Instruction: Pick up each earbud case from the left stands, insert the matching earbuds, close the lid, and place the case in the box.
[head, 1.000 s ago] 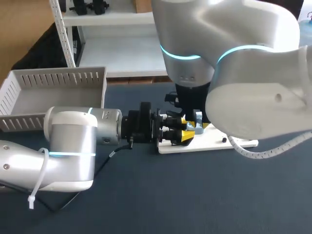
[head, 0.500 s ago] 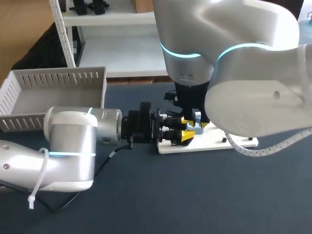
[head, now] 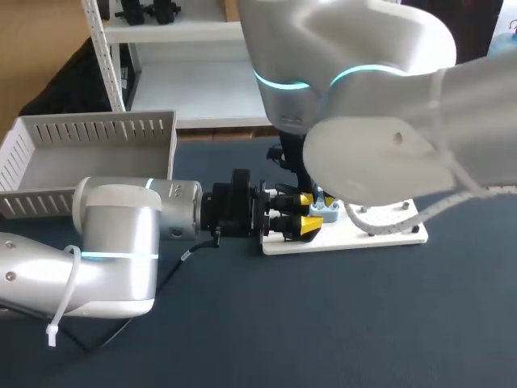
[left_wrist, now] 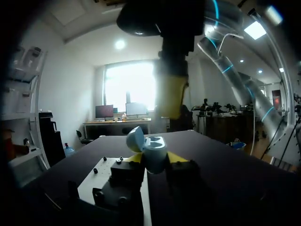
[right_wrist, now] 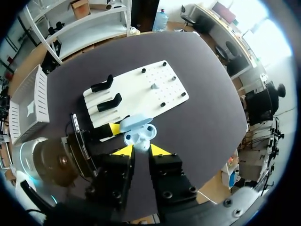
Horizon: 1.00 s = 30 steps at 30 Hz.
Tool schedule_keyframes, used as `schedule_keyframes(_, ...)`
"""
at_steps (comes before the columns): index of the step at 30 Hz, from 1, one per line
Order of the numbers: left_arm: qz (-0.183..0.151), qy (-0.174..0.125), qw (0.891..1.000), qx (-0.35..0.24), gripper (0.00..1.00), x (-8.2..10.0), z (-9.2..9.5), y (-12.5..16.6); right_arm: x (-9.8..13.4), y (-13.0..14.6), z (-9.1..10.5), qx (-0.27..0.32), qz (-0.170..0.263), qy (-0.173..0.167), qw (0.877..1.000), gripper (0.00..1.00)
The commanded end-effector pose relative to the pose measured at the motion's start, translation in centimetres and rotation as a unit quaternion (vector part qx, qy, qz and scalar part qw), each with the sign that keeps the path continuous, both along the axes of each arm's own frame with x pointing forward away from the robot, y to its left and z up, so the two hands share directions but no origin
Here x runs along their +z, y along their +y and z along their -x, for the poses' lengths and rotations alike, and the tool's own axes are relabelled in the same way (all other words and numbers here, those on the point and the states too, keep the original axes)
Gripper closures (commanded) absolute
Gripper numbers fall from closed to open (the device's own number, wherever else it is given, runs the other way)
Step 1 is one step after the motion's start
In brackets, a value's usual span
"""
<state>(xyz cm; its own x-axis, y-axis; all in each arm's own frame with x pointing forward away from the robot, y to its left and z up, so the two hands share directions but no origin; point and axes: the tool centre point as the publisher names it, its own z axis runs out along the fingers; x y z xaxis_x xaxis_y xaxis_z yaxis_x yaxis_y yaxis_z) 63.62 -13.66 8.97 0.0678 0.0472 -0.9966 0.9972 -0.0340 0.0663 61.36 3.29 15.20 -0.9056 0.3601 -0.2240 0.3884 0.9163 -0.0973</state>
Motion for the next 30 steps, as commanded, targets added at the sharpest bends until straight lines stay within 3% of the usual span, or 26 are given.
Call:
schedule_keyframes(1, 0.001, 0.0, 1.0, -0.001, 1.0, -0.09, -0.07, -0.01, 0.03, -0.14, -0.17, -0.005, 0.004, 0.003, 1.0, 1.0)
schedule_keyframes(30, 0.001, 0.0, 1.0, -0.001, 1.0, -0.09, -0.07, -0.01, -0.72, -0.69, -0.51, -0.012, 0.011, 0.013, 1.0, 1.0)
